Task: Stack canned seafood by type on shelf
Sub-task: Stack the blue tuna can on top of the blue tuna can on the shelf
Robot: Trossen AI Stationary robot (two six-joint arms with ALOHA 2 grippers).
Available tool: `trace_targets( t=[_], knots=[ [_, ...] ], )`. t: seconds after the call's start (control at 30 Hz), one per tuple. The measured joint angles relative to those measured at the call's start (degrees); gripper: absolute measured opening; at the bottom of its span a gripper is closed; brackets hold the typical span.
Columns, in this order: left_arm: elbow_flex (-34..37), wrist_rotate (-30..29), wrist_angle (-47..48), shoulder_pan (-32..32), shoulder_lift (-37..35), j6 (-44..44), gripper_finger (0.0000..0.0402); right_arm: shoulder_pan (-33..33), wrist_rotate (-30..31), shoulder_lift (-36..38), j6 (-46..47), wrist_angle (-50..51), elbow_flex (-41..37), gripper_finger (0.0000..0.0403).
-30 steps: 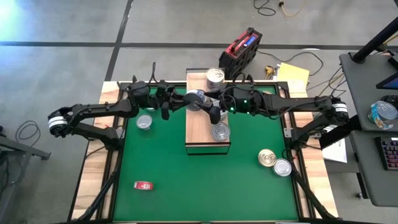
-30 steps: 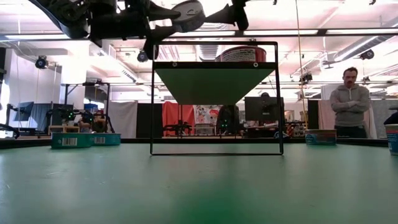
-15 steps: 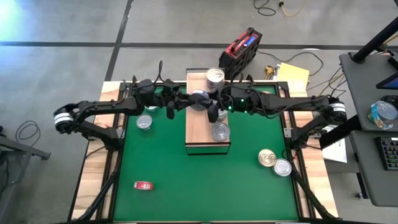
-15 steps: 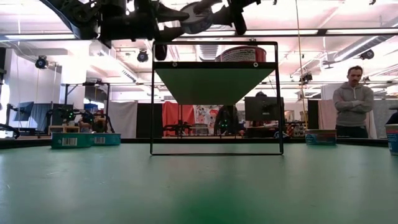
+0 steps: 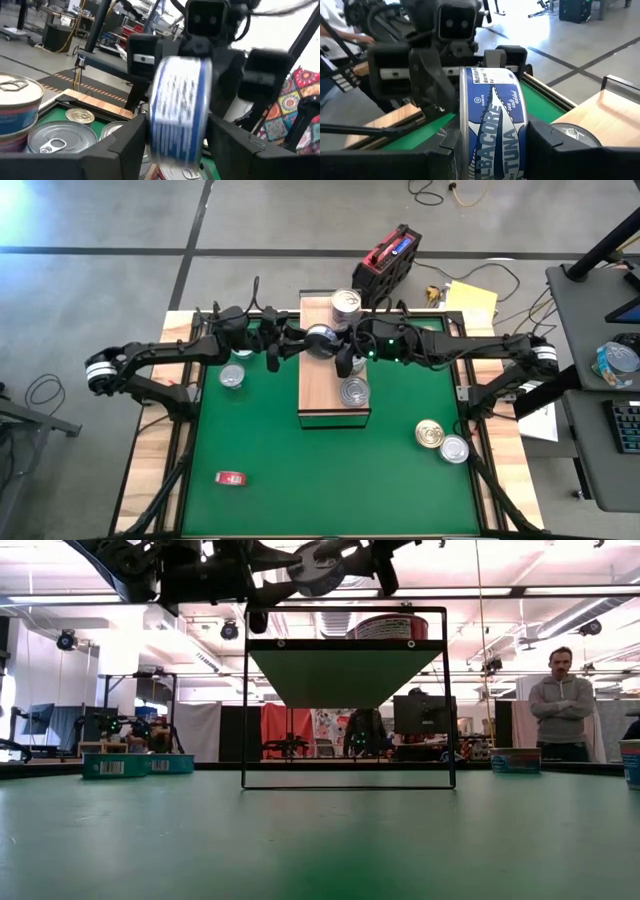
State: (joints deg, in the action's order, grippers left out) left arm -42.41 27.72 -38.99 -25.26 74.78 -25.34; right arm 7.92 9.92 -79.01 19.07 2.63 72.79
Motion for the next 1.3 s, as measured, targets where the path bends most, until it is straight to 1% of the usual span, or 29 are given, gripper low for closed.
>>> trace_targets(
  t=[0.07,0.17,0.27,0.37,0.43,0.5,0.6,0.67,0.73,0.83,0.87,0.9,0.97,1.03,1.17,1.23,1.3],
  knots=[
    [0.0,0.5,0.1,0.0,-0.3,2.7,0.0188,0.8,-1.5,1.1,1.4,1.8,0.4,0.0126],
    [0.0,1.5,0.4,0.0,-0.7,9.5,0.0191,2.9,-5.7,2.6,4.1,4.4,1.7,0.0126],
    [0.0,1.8,1.8,0.0,-1.3,17.4,0.0192,5.7,-12.2,3.8,7.3,8.5,3.1,0.0126],
    [0.0,1.7,5.5,0.3,-2.5,28.3,0.0192,8.9,-19.9,4.8,11.5,12.2,3.5,0.0126],
    [0.0,1.7,8.0,1.1,-3.3,35.6,0.0193,10.5,-24.3,5.0,14.7,12.3,2.9,0.0126],
    [0.0,1.5,10.4,2.1,-4.2,43.6,0.0193,11.4,-26.4,4.9,16.9,12.5,2.2,0.0126],
    [0.0,0.8,11.6,4.3,-5.1,54.3,0.0193,11.5,-27.7,4.4,17.9,12.2,2.0,0.0126],
    [0.0,-2.8,11.4,6.6,-5.7,60.8,0.0193,11.5,-28.4,4.4,18.4,11.5,2.0,0.0126],
    [0.0,-10.1,11.3,9.0,-6.4,67.9,0.0193,11.5,-29.4,4.4,18.6,10.5,2.0,0.0126],
    [0.0,-23.3,9.8,12.3,-7.2,78.8,0.0193,11.6,-30.0,4.5,18.6,9.9,2.0,0.0126],
    [0.0,-25.9,9.5,13.1,-7.4,81.5,0.0193,11.8,-30.3,4.6,18.8,9.7,2.0,0.0126],
    [0.0,-27.2,9.2,13.9,-7.6,84.2,0.0193,12.0,-31.2,4.6,19.1,9.0,1.9,0.0126],
    [0.0,-27.1,8.7,15.0,-7.8,87.6,0.0193,12.6,-34.5,4.5,20.3,7.0,1.9,0.0126],
    [0.0,-27.1,8.2,16.1,-7.8,90.4,0.0192,13.1,-39.7,3.8,21.5,4.3,1.9,0.0126],
    [0.1,-27.5,8.2,19.7,-8.3,99.3,0.0188,14.6,-45.8,2.3,23.3,3.4,1.9,0.0126],
    [0.2,-28.0,7.5,21.8,-8.5,104.6,0.0187,14.8,-47.0,1.7,23.5,3.2,1.9,0.0126],
    [0.2,-30.2,6.1,23.0,-8.5,109.2,0.0187,14.8,-47.2,1.2,23.8,1.0,1.9,0.0126]
  ],
)
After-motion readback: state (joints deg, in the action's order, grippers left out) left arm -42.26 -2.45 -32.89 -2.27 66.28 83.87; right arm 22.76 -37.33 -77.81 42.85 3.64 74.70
